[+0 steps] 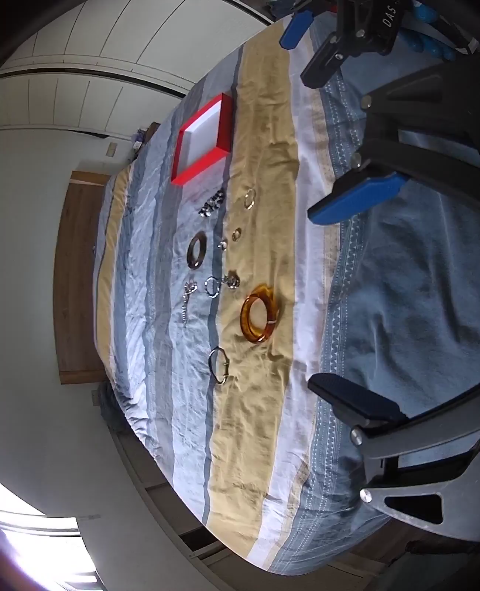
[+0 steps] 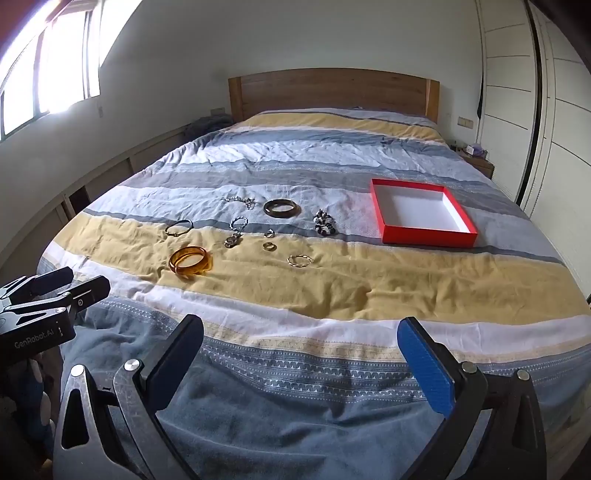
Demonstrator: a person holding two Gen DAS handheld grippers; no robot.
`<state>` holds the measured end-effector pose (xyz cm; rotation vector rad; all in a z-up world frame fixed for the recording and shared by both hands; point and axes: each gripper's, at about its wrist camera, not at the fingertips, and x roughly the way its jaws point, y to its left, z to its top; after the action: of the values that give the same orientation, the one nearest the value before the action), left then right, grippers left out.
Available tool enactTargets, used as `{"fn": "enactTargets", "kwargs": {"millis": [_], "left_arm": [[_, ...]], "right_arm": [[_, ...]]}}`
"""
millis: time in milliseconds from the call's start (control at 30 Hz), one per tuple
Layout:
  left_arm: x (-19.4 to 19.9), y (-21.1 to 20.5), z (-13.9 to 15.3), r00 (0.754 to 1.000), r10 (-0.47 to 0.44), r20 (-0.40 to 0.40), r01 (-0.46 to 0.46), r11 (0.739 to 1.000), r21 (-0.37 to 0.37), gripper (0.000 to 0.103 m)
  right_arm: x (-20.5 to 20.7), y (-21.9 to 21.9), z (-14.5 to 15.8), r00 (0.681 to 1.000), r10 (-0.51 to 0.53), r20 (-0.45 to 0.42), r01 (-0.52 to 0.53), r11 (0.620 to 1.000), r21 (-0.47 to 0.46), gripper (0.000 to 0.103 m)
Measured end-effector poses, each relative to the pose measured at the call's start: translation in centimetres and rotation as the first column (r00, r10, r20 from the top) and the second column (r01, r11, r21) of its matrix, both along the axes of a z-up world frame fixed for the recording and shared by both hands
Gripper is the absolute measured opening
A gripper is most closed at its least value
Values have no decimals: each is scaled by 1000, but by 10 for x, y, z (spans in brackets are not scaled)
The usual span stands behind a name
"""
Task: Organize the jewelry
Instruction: 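Move the left tool to the amber bangle while the right tool approaches the twisted silver hoop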
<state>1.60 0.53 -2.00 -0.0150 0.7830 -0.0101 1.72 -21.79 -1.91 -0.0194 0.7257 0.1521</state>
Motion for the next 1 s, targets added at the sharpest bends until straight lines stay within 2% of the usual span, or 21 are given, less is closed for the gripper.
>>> {"fn": "enactTargets", "kwargs": {"millis": [233,400,633,1000], "left_arm": [[20,8,-26,997,18,-79,-15,999,32,82],[44,19,-36,994,51,-97,-48,998,30,82],[101,46,-50,984,109,-141,-112,994,-13,81],[181,64,-88,962,185,-203,-183,983,30,80]], "right_arm": [[24,1,-25,997,11,-79,-10,1000,11,103],[51,-3,-47,987,19,-161,-13,999,42,101],[99,-5,-63,974,42,-221,-23,996,88,91],[187,1,-99,951,80,-299,-39,989,141,74]]}}
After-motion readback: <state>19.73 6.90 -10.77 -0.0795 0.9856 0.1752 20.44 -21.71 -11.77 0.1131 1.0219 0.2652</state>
